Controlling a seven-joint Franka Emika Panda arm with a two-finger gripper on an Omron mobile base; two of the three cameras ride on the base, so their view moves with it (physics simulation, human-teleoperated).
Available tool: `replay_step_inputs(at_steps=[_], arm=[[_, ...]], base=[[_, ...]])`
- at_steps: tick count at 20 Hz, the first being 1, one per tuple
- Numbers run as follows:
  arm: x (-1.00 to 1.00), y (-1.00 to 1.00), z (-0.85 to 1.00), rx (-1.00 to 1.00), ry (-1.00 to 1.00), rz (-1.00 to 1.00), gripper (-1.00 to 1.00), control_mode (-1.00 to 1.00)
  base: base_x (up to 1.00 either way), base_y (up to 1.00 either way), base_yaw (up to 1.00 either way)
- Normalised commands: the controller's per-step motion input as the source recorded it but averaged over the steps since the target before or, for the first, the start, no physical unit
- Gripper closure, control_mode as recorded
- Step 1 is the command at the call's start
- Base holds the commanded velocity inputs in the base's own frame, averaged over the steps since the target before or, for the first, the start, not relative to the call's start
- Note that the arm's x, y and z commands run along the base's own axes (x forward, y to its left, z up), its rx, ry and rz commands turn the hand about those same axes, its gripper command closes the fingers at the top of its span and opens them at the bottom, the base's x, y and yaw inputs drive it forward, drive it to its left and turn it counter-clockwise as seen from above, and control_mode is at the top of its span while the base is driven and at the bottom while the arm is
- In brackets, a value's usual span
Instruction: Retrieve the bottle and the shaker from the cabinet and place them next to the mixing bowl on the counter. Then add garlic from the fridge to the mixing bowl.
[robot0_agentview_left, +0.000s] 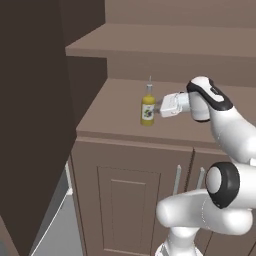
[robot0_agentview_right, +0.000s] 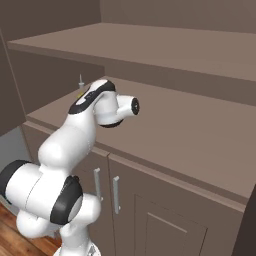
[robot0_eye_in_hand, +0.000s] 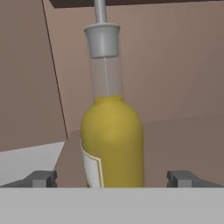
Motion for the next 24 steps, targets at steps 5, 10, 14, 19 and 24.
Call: replay_step_inputs(at_steps=[5, 10, 14, 19, 24], arm=[[0.09, 0.0, -0.12, 0.0, 0.0, 0.0, -1.0, -1.0], [0.0, 0.05, -0.06, 0.0, 0.0, 0.0, -1.0, -1.0], [0.05, 0.1, -0.09, 0.0, 0.0, 0.0, -1.0, -1.0], [0.07, 0.15, -0.09, 0.0, 0.0, 0.0, -1.0, -1.0], [0.09, 0.17, -0.04, 0.0, 0.0, 0.0, -1.0, -1.0]], base=[[0.0, 0.0, 0.0], [0.0, 0.0, 0.0], [0.0, 0.0, 0.0], [0.0, 0.0, 0.0], [0.0, 0.0, 0.0]])
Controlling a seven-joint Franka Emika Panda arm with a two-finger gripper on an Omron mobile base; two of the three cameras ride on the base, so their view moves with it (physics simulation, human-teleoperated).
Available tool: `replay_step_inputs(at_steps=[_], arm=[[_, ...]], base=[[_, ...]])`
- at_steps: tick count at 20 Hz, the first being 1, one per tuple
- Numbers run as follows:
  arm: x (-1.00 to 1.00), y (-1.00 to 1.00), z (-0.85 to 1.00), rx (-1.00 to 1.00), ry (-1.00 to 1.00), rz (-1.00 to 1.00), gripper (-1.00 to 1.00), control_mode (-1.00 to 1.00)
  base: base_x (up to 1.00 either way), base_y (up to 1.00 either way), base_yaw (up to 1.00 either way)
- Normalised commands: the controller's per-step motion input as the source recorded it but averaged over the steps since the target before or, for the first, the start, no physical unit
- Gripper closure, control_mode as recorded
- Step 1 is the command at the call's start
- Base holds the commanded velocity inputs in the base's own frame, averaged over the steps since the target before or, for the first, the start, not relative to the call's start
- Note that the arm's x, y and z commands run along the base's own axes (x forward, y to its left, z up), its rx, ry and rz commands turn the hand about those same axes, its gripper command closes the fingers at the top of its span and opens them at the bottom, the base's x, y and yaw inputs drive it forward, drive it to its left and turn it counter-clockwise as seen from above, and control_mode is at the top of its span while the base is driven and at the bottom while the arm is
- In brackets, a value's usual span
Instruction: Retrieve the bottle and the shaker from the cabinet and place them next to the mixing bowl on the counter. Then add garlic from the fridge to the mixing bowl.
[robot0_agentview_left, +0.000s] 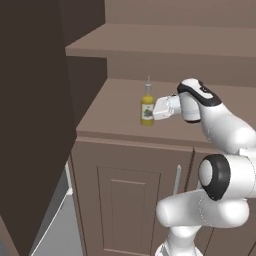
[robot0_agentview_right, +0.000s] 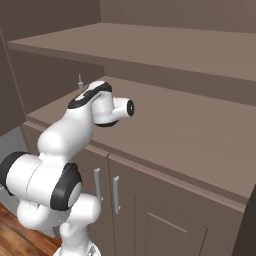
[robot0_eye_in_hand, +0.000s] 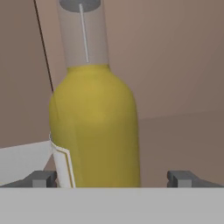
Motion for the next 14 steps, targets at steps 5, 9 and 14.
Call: replay_step_inputs(at_steps=[5, 9, 14], arm=[[0.0, 0.02, 0.0, 0.0, 0.0, 0.0, -1.0, -1.0], [0.02, 0.01, 0.0, 0.0, 0.0, 0.0, 1.0, -1.0], [0.0, 0.0, 0.0, 0.01, -0.02, 0.0, 1.0, -1.0]], base=[[0.0, 0.0, 0.0], [0.0, 0.0, 0.0], [0.0, 0.0, 0.0]])
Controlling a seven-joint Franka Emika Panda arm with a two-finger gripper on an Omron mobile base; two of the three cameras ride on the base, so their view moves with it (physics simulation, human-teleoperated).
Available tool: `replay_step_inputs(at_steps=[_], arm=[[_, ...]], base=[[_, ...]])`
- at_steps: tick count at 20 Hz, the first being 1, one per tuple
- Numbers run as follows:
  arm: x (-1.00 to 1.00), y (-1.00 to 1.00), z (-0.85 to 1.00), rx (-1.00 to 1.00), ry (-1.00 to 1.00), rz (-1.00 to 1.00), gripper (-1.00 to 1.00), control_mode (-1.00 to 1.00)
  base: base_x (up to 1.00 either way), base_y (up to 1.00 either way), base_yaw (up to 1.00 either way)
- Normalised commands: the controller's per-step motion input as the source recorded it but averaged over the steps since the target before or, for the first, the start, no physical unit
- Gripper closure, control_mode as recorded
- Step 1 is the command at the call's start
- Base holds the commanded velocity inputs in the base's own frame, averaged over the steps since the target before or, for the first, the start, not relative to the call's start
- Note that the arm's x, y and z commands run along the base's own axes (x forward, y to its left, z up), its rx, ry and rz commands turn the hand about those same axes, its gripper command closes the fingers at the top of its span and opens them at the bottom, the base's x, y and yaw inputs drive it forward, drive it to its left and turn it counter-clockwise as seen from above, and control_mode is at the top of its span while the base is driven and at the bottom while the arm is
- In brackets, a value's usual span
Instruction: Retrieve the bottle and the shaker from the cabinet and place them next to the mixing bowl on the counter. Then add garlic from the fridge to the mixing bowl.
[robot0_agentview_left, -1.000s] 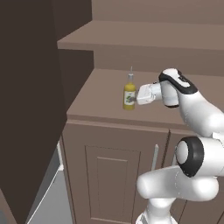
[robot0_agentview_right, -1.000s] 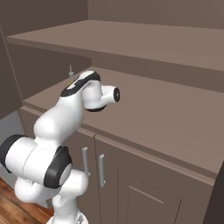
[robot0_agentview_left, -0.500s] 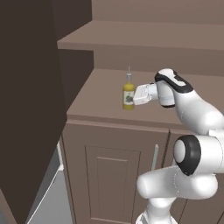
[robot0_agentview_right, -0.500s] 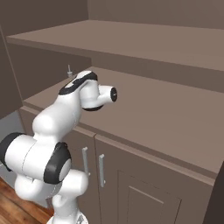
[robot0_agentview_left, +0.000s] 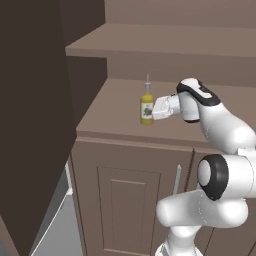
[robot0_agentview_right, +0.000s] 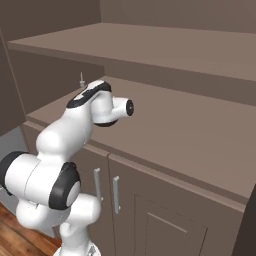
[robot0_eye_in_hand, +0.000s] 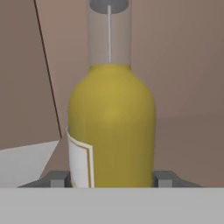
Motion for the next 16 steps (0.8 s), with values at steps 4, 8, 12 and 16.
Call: replay_step_inputs(at_steps=[4, 8, 12, 16], arm=[[-0.03, 0.0, -0.02, 0.01, -0.06, 0.0, 1.0, -1.0], [-0.3, -0.01, 0.01, 0.0, -0.14, -0.07, 1.0, -1.0], [-0.66, -0.11, 0.15, 0.0, -0.05, -0.17, 1.0, -1.0], [-0.86, -0.15, 0.5, 0.0, 0.0, -0.19, 1.0, -1.0]], base=[[0.0, 0.0, 0.0], [0.0, 0.0, 0.0], [0.0, 0.0, 0.0], [0.0, 0.0, 0.0]])
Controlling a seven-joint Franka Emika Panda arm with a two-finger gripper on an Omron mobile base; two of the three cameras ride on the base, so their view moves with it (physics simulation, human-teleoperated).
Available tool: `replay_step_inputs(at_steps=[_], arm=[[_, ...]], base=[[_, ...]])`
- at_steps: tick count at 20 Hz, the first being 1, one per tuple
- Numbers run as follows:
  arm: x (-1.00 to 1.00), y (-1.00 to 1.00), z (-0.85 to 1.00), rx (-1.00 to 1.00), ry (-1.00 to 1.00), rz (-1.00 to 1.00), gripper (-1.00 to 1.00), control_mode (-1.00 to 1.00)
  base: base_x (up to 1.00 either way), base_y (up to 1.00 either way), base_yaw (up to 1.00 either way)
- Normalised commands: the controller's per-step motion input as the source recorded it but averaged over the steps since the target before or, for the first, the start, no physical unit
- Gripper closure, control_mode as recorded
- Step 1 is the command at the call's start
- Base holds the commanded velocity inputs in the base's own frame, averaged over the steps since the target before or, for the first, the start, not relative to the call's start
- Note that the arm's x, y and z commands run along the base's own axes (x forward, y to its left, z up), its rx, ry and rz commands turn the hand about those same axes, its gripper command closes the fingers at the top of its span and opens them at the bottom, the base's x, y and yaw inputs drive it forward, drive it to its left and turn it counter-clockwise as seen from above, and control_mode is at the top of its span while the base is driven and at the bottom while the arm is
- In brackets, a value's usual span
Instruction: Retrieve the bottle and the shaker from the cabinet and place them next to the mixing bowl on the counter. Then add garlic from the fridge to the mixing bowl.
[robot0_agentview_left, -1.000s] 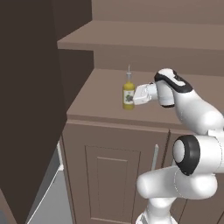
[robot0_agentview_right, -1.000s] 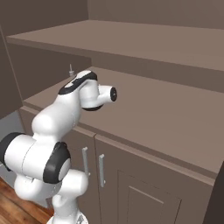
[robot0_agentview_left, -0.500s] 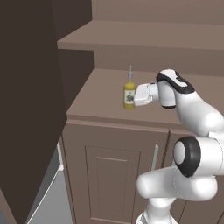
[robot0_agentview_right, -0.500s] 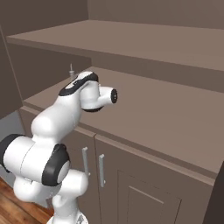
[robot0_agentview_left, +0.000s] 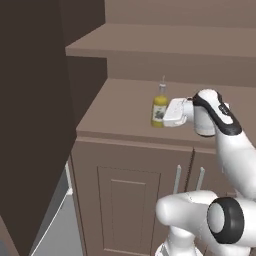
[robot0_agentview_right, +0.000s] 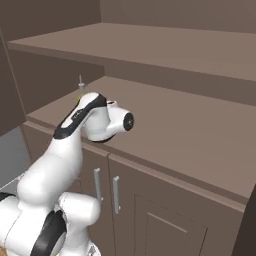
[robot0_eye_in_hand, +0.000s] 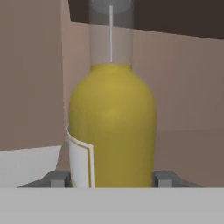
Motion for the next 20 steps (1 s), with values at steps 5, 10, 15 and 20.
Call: replay_step_inputs(at_steps=[5, 10, 15, 20], arm=[[-0.96, -0.21, 0.31, 0.0, -0.02, -0.19, 1.0, -1.0], [-1.0, -0.32, 0.13, 0.0, 0.0, -0.23, 1.0, -1.0], [-1.0, -0.19, 0.32, -0.03, 0.0, -0.2, 1.0, -1.0], [-0.89, -0.04, 0.44, -0.1, 0.05, -0.15, 1.0, -1.0]], base=[[0.0, 0.0, 0.0], [0.0, 0.0, 0.0], [0.0, 0.0, 0.0], [0.0, 0.0, 0.0]])
